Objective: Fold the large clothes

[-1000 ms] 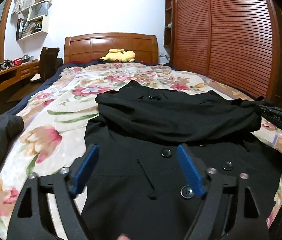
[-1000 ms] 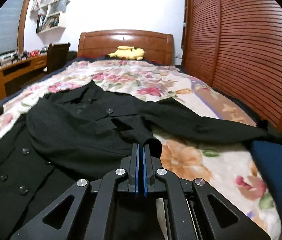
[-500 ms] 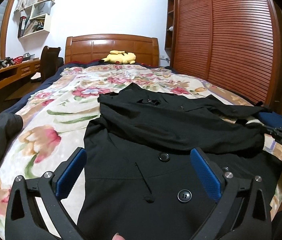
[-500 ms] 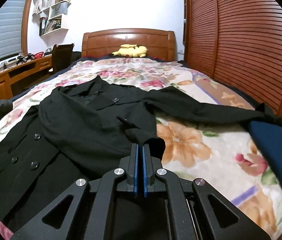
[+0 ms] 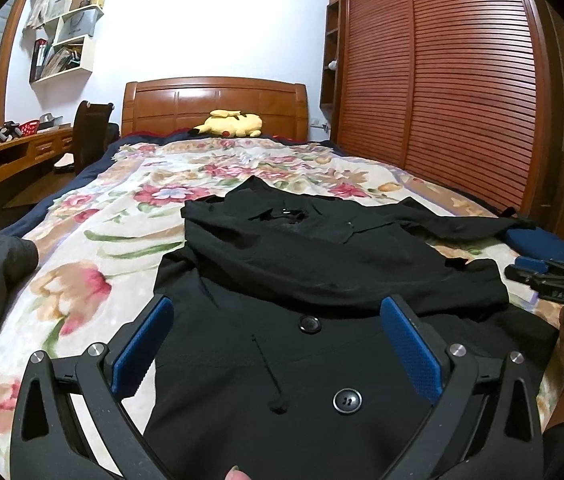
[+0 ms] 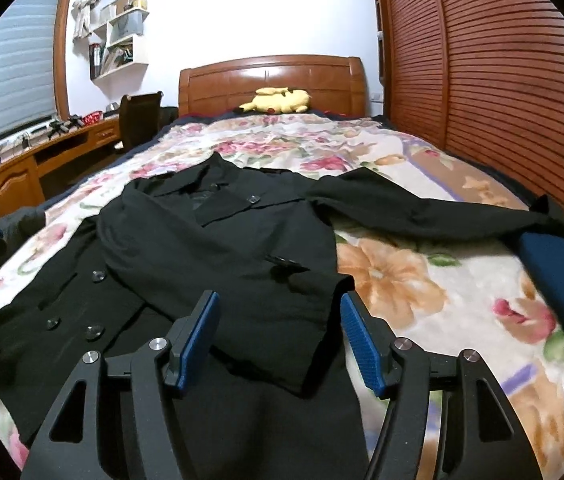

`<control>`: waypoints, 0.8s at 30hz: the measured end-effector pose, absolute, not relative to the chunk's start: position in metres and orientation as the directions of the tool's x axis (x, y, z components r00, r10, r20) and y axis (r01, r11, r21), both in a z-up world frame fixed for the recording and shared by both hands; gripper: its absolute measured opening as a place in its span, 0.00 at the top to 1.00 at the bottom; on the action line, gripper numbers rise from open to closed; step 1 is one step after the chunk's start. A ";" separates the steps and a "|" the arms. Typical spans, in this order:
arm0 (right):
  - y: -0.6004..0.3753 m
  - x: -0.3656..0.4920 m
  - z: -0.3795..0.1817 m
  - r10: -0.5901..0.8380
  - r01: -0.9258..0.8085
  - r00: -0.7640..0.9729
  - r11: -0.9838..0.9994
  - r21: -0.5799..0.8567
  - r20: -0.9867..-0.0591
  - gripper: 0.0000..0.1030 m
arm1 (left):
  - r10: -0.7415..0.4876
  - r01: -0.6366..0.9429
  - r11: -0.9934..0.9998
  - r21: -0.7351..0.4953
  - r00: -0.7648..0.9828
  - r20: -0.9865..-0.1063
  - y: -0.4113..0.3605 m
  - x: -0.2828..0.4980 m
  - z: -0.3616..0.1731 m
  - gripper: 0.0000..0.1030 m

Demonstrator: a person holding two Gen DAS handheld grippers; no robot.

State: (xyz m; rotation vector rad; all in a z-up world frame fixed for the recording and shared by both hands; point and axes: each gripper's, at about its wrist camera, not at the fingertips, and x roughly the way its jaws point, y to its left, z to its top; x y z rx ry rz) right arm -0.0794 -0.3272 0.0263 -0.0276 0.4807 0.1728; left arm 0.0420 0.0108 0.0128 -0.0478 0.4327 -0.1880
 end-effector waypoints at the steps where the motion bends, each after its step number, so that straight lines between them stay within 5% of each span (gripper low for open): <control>1: -0.326 -0.075 0.024 0.158 -0.173 0.866 0.985 0.013 -0.475 0.37 | -0.191 0.172 0.981 -0.084 0.891 -0.412 0.010 0.043 0.013 0.00; 4: -0.322 -0.057 0.011 0.142 -0.170 0.828 0.985 -0.001 -0.542 0.38 | -0.194 0.174 0.981 -0.085 0.889 -0.415 0.007 0.047 0.012 0.00; 6: -0.320 -0.048 0.005 0.139 -0.175 0.801 0.985 -0.005 -0.582 0.50 | -0.198 0.179 0.980 -0.086 0.888 -0.416 0.006 0.048 0.012 0.00; 8: -0.320 -0.048 0.005 0.165 -0.200 0.790 0.980 0.007 -0.591 0.82 | -0.198 0.179 0.980 -0.085 0.888 -0.416 0.005 0.048 0.012 0.00; 10: -0.319 -0.051 0.007 0.190 -0.222 0.783 0.975 0.019 -0.592 0.94 | -0.196 0.177 0.981 -0.085 0.889 -0.415 0.005 0.048 0.013 0.00; 20: -0.324 -0.087 0.018 0.246 -0.271 0.796 0.962 0.038 -0.554 0.93 | -0.218 0.199 0.976 -0.088 0.892 -0.396 -0.010 0.047 0.019 0.00; 24: -0.334 -0.094 0.036 0.184 -0.229 0.833 0.973 -0.021 -0.521 0.70 | -0.241 0.224 0.971 -0.088 0.890 -0.387 -0.020 0.046 0.021 0.00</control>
